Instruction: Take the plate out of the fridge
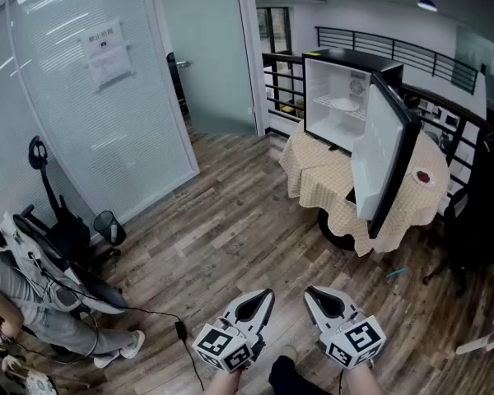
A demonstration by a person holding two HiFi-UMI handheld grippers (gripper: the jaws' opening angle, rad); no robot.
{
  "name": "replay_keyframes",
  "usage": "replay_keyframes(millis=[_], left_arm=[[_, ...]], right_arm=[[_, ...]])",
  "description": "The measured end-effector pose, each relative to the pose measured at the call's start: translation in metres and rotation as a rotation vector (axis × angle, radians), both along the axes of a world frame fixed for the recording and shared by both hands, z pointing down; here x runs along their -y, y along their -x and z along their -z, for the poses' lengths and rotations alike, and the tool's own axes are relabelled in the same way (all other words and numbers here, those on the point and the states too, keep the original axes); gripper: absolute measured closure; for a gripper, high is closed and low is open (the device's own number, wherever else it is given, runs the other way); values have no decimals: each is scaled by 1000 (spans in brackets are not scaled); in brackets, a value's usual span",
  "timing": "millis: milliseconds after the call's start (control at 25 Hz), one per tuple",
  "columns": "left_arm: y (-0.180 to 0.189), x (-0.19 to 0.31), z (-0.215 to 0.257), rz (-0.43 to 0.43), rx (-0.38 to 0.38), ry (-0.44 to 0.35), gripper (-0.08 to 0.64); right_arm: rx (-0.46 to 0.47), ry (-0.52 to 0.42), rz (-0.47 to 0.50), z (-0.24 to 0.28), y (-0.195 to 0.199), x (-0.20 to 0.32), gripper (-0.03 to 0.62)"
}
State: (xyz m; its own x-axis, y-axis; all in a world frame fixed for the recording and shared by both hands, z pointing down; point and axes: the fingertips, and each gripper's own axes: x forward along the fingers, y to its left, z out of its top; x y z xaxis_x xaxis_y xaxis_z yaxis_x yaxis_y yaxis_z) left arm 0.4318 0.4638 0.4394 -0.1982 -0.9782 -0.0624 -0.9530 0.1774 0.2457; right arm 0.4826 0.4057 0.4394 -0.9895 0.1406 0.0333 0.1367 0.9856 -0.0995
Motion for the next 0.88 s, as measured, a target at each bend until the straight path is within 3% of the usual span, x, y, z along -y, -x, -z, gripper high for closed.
replay_keyframes(millis=[480,880], left_arm=[[111,101,5,-32,0,-6,551],[160,165,6,-90,-4,-23,551]], right_arm=[[11,2,-15,5,112,89,545],[24,6,-63,6,156,138,543]])
